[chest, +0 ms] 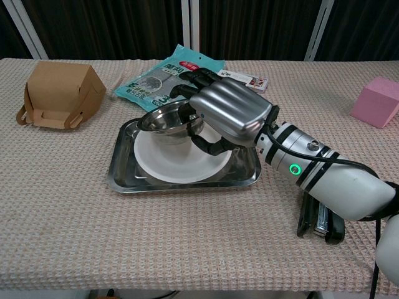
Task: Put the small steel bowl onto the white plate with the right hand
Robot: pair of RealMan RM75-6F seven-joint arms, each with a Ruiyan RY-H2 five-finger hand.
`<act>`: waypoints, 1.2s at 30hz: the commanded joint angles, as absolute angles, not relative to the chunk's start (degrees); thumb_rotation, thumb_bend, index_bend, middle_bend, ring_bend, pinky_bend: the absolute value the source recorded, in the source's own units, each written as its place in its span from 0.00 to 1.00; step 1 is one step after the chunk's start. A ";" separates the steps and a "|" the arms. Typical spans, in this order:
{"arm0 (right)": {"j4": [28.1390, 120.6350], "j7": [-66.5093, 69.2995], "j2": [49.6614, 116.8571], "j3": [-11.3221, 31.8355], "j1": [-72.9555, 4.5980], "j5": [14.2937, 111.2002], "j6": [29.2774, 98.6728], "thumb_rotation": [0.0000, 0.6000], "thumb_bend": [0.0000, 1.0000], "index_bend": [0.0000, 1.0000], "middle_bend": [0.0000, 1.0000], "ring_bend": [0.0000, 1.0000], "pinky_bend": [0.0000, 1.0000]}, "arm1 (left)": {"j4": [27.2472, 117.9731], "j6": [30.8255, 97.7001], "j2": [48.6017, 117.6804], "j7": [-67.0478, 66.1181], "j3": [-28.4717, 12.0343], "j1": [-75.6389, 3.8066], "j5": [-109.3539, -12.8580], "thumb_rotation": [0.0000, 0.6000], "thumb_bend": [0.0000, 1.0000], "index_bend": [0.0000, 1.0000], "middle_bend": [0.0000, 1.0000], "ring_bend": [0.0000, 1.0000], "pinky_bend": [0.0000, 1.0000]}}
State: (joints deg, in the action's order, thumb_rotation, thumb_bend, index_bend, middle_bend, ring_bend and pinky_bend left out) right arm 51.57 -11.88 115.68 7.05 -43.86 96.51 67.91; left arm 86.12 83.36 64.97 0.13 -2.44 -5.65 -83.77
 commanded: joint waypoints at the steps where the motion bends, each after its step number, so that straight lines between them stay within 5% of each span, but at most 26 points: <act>1: 50.41 -11.50 116.14 6.35 -44.25 96.58 67.67 1.00 0.59 0.98 0.14 0.00 0.00 | 86.00 83.41 65.05 0.28 -2.40 -5.64 -83.90 0.96 0.04 0.15 0.14 0.10 0.16; 14: 53.15 -11.73 113.59 4.21 -44.58 95.80 65.10 1.00 0.37 0.55 0.08 0.00 0.00 | 85.93 83.54 65.08 0.37 -2.32 -5.64 -84.35 0.96 0.04 0.15 0.14 0.10 0.16; 27: 59.74 -15.63 110.25 4.72 -43.58 92.56 62.97 1.00 0.32 0.23 0.02 0.00 0.00 | 87.04 83.65 64.86 -0.70 -2.27 -5.80 -84.82 0.96 0.04 0.15 0.14 0.10 0.16; 36: 75.56 -21.59 98.21 2.93 -38.19 90.77 66.35 1.00 0.28 0.01 0.00 0.00 0.00 | 87.56 84.40 64.56 -1.12 -2.36 -5.64 -85.20 0.95 0.04 0.15 0.14 0.10 0.16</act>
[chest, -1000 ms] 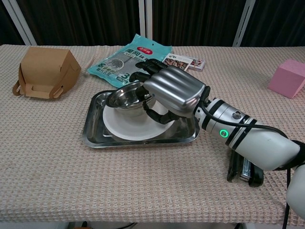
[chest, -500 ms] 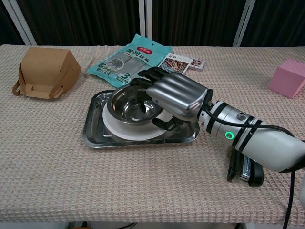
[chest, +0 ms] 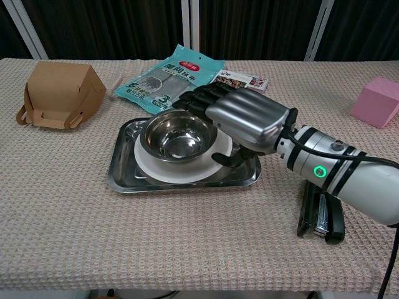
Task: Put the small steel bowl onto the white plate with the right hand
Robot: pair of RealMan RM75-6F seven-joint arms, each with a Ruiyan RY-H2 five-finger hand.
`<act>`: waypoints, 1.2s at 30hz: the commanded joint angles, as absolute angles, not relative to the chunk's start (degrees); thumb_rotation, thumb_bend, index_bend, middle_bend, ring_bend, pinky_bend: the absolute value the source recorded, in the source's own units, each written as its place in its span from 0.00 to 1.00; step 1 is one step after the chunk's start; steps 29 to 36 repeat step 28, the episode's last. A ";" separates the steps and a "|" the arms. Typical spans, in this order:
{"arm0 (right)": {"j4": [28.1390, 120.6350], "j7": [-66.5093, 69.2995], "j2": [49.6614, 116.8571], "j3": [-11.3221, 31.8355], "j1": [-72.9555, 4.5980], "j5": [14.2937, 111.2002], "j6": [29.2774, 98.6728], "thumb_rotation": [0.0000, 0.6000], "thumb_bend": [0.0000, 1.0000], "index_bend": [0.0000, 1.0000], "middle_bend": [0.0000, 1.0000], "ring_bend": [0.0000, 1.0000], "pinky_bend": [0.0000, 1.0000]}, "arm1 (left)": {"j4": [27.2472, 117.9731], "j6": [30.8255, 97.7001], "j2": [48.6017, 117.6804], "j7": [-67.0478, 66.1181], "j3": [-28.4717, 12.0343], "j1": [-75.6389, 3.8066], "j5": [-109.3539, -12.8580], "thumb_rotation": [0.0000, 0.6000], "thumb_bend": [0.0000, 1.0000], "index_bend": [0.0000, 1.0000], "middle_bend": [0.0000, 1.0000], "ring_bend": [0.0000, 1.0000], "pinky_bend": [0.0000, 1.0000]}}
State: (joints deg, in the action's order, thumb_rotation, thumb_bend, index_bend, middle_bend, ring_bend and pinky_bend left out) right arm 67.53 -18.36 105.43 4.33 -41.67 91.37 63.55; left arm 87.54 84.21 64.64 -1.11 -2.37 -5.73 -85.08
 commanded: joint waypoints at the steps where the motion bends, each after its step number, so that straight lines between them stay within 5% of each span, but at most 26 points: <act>1: 77.96 -22.08 96.03 2.58 -37.02 90.37 67.32 1.00 0.27 0.00 0.00 0.00 0.00 | 87.57 84.47 64.51 -1.19 -2.34 -5.60 -85.23 0.96 0.04 0.15 0.14 0.10 0.16; 7: 89.27 -20.95 83.29 0.95 -27.04 87.35 78.34 1.00 0.25 0.00 0.00 0.00 0.00 | 87.68 84.20 64.88 -1.60 -2.36 -5.85 -85.35 0.96 0.04 0.15 0.14 0.10 0.16; 17: 84.64 -10.52 72.77 3.79 -14.76 74.14 85.11 1.00 0.25 0.00 0.00 0.00 0.00 | 87.42 85.33 65.66 -2.11 -2.00 -5.57 -86.49 0.96 0.04 0.16 0.14 0.10 0.16; 36: 83.32 -7.11 71.18 2.81 -11.11 75.92 85.00 1.00 0.25 0.00 0.00 0.00 0.00 | 87.88 85.80 65.90 -2.88 -2.29 -5.76 -86.91 0.95 0.04 0.16 0.14 0.10 0.16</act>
